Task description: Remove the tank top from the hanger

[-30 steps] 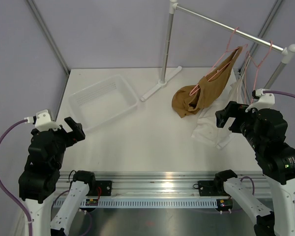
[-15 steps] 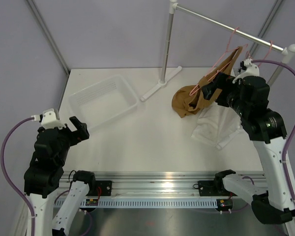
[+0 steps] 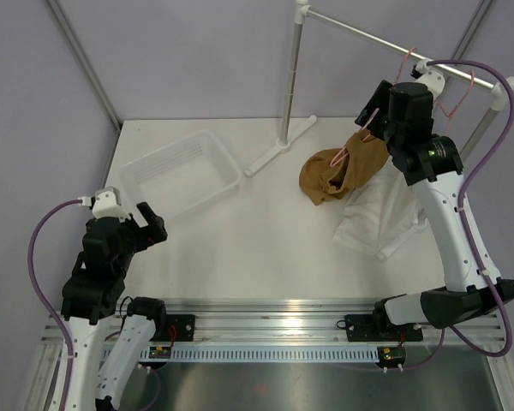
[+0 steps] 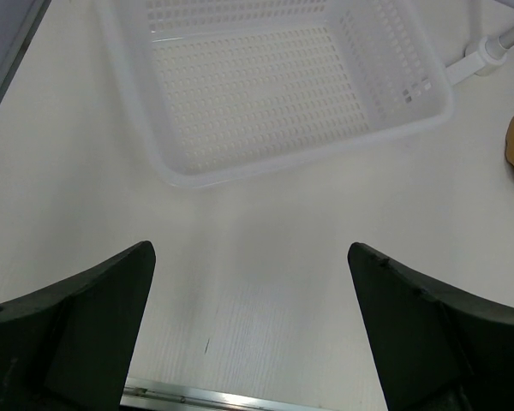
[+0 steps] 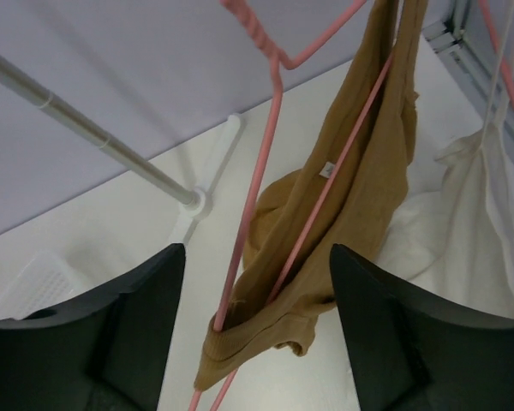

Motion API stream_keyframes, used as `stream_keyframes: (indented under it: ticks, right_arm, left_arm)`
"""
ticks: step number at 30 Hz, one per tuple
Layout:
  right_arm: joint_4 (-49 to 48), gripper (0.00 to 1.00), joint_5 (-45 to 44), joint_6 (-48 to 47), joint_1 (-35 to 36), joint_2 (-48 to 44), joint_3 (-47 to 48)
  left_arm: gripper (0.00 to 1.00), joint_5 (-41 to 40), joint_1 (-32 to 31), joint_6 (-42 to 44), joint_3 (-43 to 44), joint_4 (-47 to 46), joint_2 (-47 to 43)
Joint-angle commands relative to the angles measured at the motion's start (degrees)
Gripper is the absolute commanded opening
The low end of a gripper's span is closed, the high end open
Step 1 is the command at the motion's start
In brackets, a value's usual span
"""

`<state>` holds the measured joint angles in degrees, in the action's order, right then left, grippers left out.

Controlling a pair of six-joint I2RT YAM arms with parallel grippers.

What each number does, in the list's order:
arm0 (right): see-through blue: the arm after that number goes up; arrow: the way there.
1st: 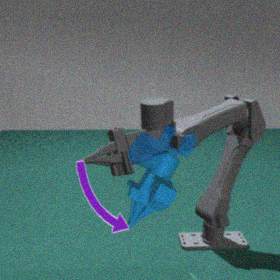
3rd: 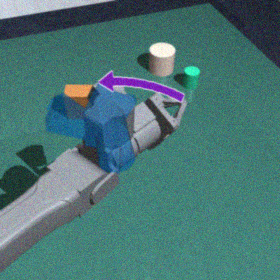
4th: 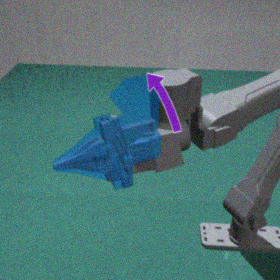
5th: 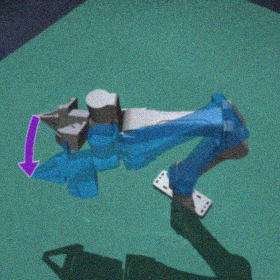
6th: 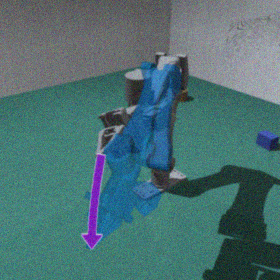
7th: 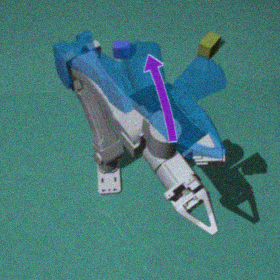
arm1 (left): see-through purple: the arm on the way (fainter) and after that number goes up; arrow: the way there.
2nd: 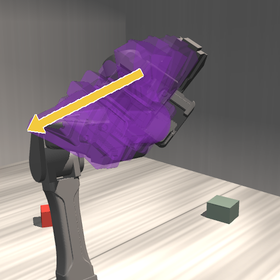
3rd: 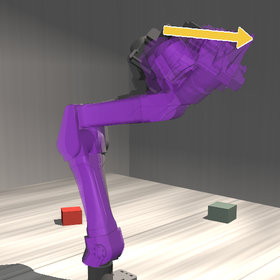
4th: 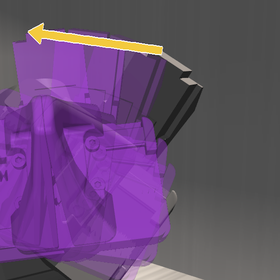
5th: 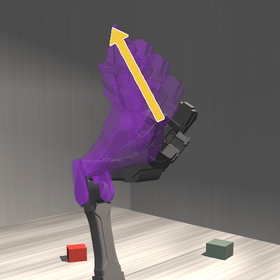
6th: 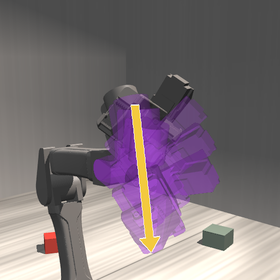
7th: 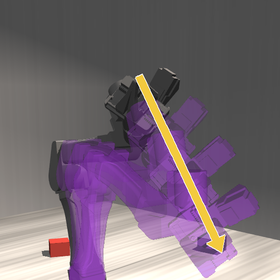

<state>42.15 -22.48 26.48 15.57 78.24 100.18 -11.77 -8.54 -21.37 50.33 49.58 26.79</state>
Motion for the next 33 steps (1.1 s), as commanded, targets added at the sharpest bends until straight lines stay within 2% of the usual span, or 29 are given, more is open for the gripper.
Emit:
stream_keyframes:
  ticks: [1, 3, 6, 10, 11, 20, 21, 22, 33]
  right_arm:
    - [-0.7, 0.71, -10.3, -1.0, -0.3, 1.8, 1.4]
    - [-2.6, 0.59, -11.2, -2.0, -0.3, 1.5, -0.4]
    - [-2.4, 0.53, -13.3, -3.3, -0.2, 1.9, -0.1]
    - [-1.9, 0.33, -14.1, -4.2, -0.2, 2.4, 0.5]
    - [-2.0, 0.26, -14.1, -4.2, -0.2, 2.3, 0.5]
    - [-2.3, 0.16, -14.8, -4.2, -0.2, 2.4, 0.4]
    - [-2.3, 0.06, -15.0, -4.2, -0.2, 2.4, 0.2]
    - [-2.3, 0.0, -14.9, -4.1, -0.2, 2.3, 0.2]
    - [0.4, 0.0, -8.7, -7.0, -0.2, 3.9, 11.5]
  left_arm:
    - [0.99, 0.3, 0.0, -0.8, 0.0, -4.2, 0.5]
    - [0.99, 0.4, 0.0, -0.8, -0.2, -4.7, -0.2]
    - [0.99, 0.6, 0.1, -0.9, -0.5, -4.8, -0.5]
    - [0.99, 0.5, 0.0, -0.9, -0.7, -4.9, -1.3]
    - [0.99, 0.6, 0.1, -1.0, -0.8, -5.0, -1.3]
    - [0.99, 0.9, 0.1, -0.7, -0.8, -5.1, -1.0]
    - [0.99, 0.9, 0.1, -0.7, -0.8, -5.1, -1.1]
    - [0.99, 0.8, 0.1, -0.8, -0.8, -5.1, -1.1]
    - [0.99, 0.1, 0.0, -1.1, -0.8, -5.0, -1.9]
